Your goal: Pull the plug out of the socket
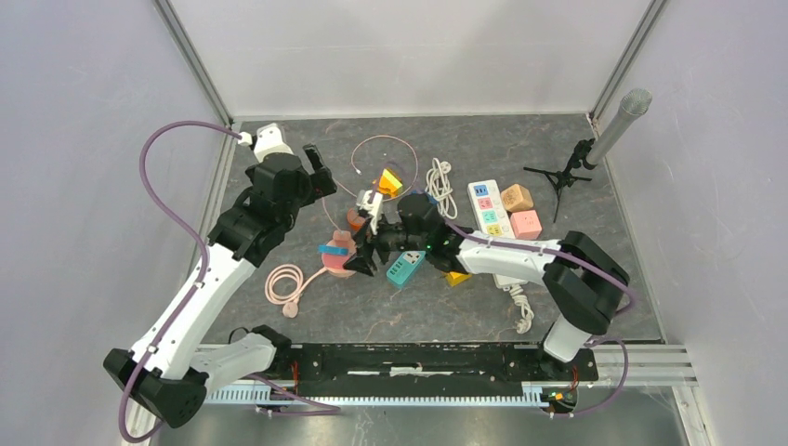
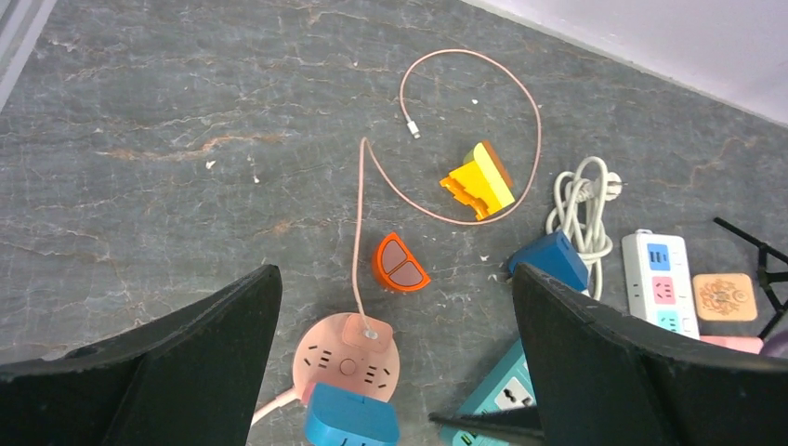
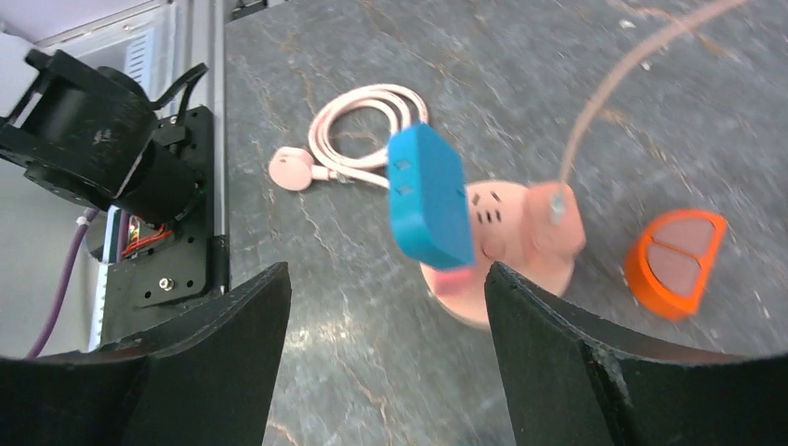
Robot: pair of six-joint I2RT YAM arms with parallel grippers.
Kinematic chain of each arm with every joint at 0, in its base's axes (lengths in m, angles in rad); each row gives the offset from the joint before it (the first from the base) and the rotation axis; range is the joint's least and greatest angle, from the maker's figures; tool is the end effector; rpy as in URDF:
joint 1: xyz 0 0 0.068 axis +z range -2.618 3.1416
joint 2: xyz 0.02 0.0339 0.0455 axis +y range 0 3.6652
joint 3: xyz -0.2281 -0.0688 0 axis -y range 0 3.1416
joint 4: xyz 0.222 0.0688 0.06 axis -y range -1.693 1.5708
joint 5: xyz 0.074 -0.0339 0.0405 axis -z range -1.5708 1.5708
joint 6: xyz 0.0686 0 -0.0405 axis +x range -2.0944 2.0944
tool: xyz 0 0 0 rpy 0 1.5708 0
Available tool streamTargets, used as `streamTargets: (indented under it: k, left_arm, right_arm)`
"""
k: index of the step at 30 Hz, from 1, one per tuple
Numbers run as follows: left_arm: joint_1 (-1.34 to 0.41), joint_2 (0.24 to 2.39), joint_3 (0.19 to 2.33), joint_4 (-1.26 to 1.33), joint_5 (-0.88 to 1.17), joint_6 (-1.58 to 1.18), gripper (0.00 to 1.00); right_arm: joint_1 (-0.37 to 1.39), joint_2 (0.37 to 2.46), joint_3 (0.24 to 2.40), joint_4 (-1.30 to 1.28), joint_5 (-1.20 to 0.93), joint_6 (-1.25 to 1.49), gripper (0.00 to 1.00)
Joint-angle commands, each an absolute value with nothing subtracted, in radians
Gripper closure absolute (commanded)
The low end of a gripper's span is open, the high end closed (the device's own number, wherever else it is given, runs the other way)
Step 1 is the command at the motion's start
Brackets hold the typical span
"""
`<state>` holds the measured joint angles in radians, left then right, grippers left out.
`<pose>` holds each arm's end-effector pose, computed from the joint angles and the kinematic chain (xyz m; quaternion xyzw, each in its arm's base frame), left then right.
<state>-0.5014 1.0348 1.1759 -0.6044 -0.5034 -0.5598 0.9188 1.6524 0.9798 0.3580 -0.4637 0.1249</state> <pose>0.2218 -0.0838 0.3403 -0.1550 0.8196 -0.0750 0.5465 0.2052 0.3193 0.2076 -0.4290 0.6741 0.4463 0.4031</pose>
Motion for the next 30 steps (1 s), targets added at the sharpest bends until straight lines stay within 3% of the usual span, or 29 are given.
streamTargets:
  k: [1, 9, 14, 21, 30]
  left_arm:
    - [-0.454, 1.066, 1.212, -0.632, -0.477, -0.545, 0.0]
    - [-0.285, 1.067, 1.203, -0.674, -0.272, -0.601, 0.0]
    - [-0.205, 1.065, 1.185, -0.689, -0.169, -0.62, 0.0]
    - [-0.178, 1.041, 1.15, -0.702, -0.131, -0.622, 0.02]
    - [-0.178, 1.015, 1.11, -0.689, -0.011, -0.529, 0.02]
  right_arm:
    - [0.96, 1.72, 1.09, 0.398, -0.459, 0.035, 0.2]
    - [0.982, 1.828, 1.171, 0.399, -0.424, 0.025, 0.32]
    - [0.982, 1.862, 1.195, 0.402, -0.382, 0.045, 0.49]
    - [0.982, 1.843, 1.178, 0.425, -0.291, 0.089, 0.84]
    - [0.982, 1.75, 1.091, 0.417, -0.053, 0.109, 1.0]
